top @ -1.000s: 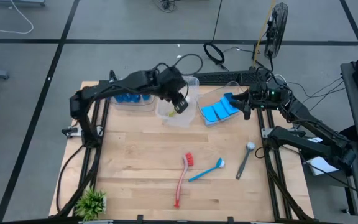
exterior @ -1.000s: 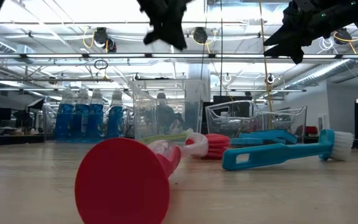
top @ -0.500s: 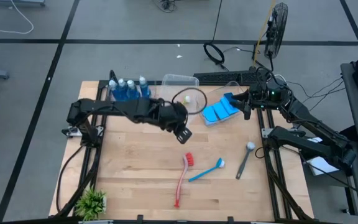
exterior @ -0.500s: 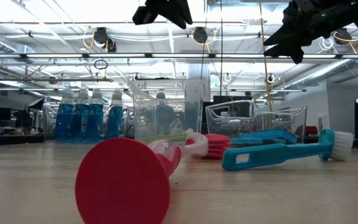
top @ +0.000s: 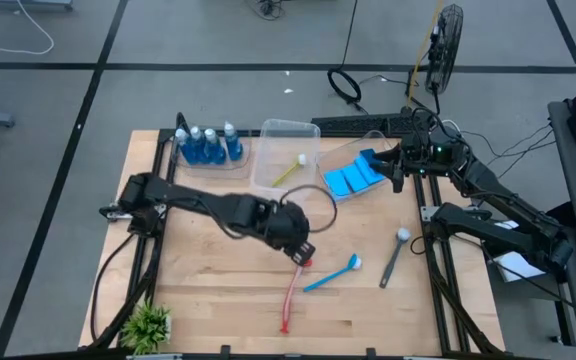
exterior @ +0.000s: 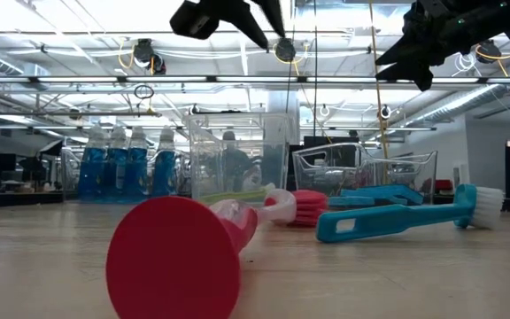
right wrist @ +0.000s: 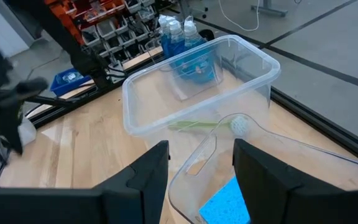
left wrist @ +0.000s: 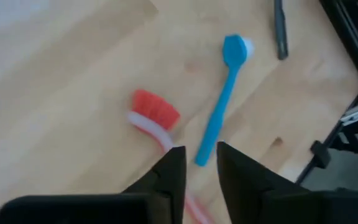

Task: Pick & Place Kitchen Sink Supplies
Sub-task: Put the red dish brush into the large transparent bin

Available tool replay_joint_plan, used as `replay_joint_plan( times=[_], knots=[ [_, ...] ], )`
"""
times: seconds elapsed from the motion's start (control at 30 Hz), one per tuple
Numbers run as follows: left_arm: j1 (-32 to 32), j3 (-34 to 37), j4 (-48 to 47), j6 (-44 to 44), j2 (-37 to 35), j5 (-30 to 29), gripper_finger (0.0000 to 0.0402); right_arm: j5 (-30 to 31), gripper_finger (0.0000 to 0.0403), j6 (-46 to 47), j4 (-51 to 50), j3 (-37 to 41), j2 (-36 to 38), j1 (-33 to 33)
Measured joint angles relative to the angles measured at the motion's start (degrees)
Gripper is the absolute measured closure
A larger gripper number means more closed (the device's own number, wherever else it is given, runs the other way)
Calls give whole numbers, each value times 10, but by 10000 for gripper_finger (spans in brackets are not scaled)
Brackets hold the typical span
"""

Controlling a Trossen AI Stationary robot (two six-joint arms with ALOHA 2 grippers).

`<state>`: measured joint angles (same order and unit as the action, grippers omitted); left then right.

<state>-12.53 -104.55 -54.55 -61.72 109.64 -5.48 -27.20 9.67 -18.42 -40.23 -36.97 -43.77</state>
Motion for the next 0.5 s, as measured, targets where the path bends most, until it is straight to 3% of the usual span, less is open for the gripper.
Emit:
replay_joint_plan(
  times=[0.27,0.5],
  knots=[
    [-57,0,35,-111,67,-1,223,0,234,-14,-5,0,0,0],
    [-99,0,57,-205,130,21,174,0,234,-20,-8,0,0,0]
  ],
)
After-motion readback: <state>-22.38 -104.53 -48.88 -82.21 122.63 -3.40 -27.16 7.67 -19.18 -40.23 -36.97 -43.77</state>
